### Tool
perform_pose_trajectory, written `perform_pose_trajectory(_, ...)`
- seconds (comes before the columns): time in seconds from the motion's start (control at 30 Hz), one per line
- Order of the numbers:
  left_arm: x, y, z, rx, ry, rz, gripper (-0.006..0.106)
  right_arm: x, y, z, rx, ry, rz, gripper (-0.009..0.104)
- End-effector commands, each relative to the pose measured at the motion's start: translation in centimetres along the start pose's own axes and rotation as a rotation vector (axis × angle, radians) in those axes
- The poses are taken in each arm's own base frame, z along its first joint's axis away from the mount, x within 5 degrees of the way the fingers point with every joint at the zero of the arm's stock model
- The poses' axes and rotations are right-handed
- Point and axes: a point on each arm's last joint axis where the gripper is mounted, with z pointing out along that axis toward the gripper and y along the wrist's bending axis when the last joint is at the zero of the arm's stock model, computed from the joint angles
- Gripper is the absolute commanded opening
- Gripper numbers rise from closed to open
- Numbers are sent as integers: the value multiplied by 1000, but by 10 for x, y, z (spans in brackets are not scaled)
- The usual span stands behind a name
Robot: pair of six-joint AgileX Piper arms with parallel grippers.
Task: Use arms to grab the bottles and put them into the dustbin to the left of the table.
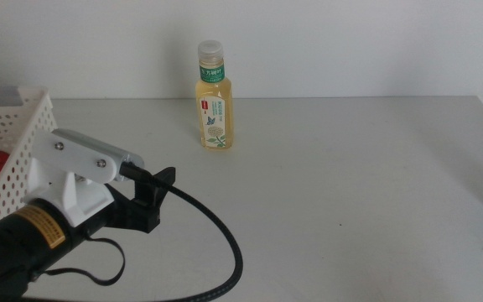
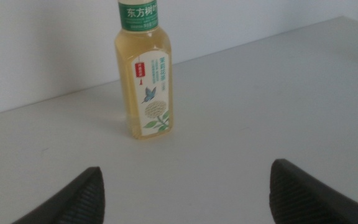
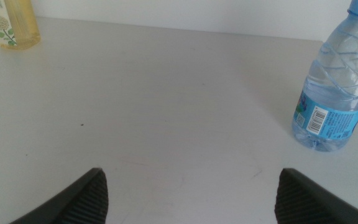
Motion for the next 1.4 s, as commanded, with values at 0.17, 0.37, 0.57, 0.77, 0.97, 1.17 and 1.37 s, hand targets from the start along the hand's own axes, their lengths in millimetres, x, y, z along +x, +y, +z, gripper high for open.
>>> perform_pose_trajectory(0.17, -15, -2, 48, 68, -152, -50, 92, -10, -1, -3, 18, -102, -11, 71)
perform_pose_trajectory(0.37, -23, 1, 97, 73, -150, -33, 92, -10, -1, -3, 18, -102, -11, 71)
perform_pose_trajectory(0.57, -30, 7, 147, 65, -172, -38, 92, -10, -1, -3, 18, -102, -11, 71)
perform_pose_trajectory(0.77, -31, 12, 179, 43, -169, -76, 92, -10, -1, -3, 18, -102, -11, 71)
perform_pose_trajectory(0.97, -31, 19, 194, 15, -153, -51, 92, -10, -1, -3, 18, -102, -11, 71)
perform_pose_trajectory(1.17, -33, 27, 194, -6, -150, -45, 92, -10, -1, -3, 18, -102, -11, 71)
perform_pose_trajectory(1.37, -41, 27, 198, -3, -174, -39, 92, -10, -1, -3, 18, -102, -11, 71)
